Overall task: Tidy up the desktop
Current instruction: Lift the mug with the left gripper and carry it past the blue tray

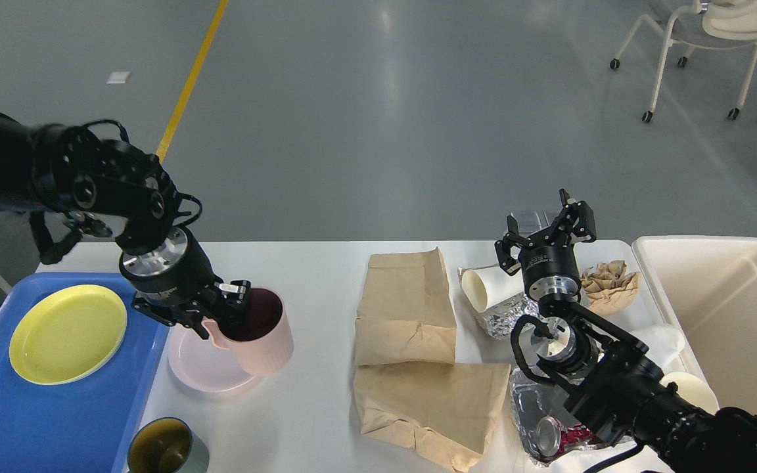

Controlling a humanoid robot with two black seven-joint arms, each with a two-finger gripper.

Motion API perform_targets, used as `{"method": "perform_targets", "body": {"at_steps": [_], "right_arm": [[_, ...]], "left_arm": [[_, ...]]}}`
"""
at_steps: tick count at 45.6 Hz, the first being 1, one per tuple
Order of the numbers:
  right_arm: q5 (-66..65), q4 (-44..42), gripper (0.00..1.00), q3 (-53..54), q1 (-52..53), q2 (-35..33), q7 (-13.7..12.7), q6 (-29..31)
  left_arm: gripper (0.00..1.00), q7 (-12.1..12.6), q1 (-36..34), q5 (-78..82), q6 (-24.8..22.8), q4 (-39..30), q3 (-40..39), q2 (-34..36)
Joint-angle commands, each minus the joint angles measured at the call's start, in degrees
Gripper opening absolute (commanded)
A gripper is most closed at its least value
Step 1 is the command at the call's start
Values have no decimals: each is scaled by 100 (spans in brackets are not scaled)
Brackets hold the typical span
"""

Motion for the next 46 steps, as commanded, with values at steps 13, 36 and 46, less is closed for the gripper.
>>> {"method": "perform_targets", "body": {"at_steps": [13,36,46], "right_arm": [[2,-1,100,0,1,0,0,0],[-7,-1,100,0,1,0,0,0],[-7,-1,100,0,-8,0,0,0]], "left_arm": [[0,-110,-2085,0,-1503,-12,1025,894],[0,13,-1849,1361,-1243,41,1913,3072],[0,259,-1102,1758,242,58,1878,3917]]}}
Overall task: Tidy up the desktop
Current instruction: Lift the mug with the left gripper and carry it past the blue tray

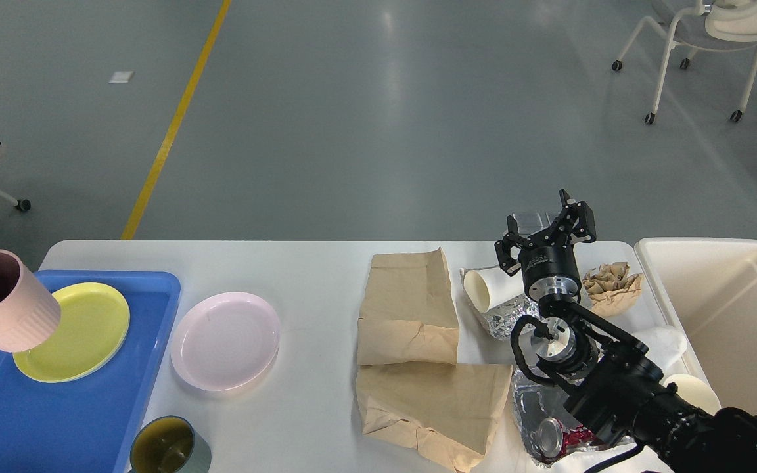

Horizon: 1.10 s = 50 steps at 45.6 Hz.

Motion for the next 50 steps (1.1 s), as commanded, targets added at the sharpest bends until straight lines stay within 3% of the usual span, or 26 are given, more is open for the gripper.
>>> {"method": "perform_targets", "body": {"at_steps": [1,9,15,30,39,50], "right_arm": [[-8,-1,100,-4,-2,0,0,1],[1,-1,100,5,-2,0,0,1],[1,-1,100,5,-2,0,0,1],[-7,-1,100,5,-2,0,0,1],[1,-1,100,5,-2,0,0,1],[-7,-1,100,5,-2,0,0,1]], "left_arm": [[0,96,582,61,994,2,-19,259],[0,96,1698,9,2427,160,-160,251],[0,17,2656,0,3025,318,-371,207],[0,-27,3694,9,3245,283,-485,180],[1,-19,4186,9,4045,318,-635,198],[4,-10,4520,9,4397,529,-714,189]]}}
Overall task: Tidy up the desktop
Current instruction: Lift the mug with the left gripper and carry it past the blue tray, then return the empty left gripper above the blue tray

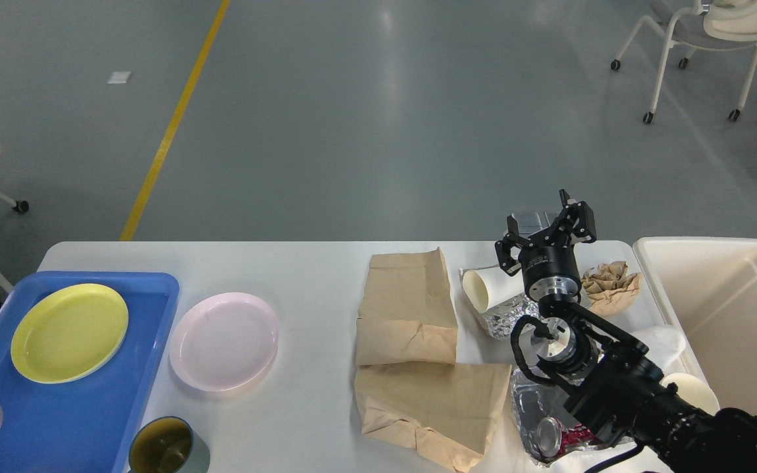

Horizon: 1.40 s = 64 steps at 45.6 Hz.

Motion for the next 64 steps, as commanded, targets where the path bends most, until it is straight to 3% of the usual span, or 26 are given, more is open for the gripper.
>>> {"method": "perform_targets", "body": {"at_steps": [1,11,24,38,54,64], "right_arm": [[1,0,100,0,9,0,0,1],[1,0,100,0,9,0,0,1],[1,0,100,0,0,0,8,1],[1,0,100,0,0,0,0,1],[1,0,100,0,0,0,0,1],[1,0,100,0,0,0,0,-8]], "left_arm": [[4,-4,280,-1,118,227,-65,-2],[10,22,1036,-1,118,579,-671,-2],[19,22,1080,-1,118,579,-751,-63],[59,5,1133,-1,118,658,-742,-81],[94,31,1177,8,83,702,-751,-81],[96,93,931,17,-137,702,-716,-28]]}}
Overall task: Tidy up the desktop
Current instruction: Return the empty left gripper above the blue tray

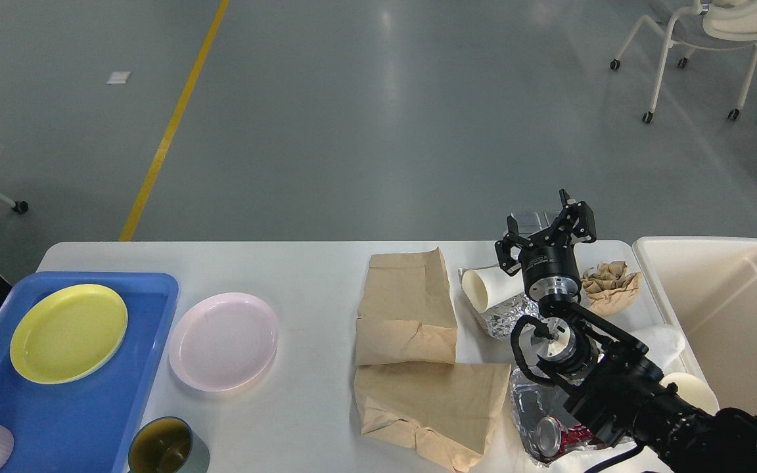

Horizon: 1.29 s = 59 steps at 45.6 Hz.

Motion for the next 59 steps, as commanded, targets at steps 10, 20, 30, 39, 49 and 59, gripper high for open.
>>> {"method": "perform_targets", "body": {"at_steps": [10,20,30,39,49,59], "right_arm": [[-8,0,100,0,9,0,0,1],[-8,0,100,0,9,0,0,1],[1,0,100,0,0,0,0,1],[-8,0,100,0,9,0,0,1],[1,0,100,0,9,0,0,1],[1,0,100,0,9,0,0,1]], "left_arm": [[96,21,-670,11,-1334,-1,192,218],[96,4,-1408,2,-3153,0,201,315],[96,4,-2410,-7,-3796,0,201,254],[96,-5,-3395,-59,-3840,-9,105,-264],[96,-23,-4072,-1051,-3849,-35,-237,-1608],[96,4,-4406,-1571,-3876,-185,-931,-2427]]}}
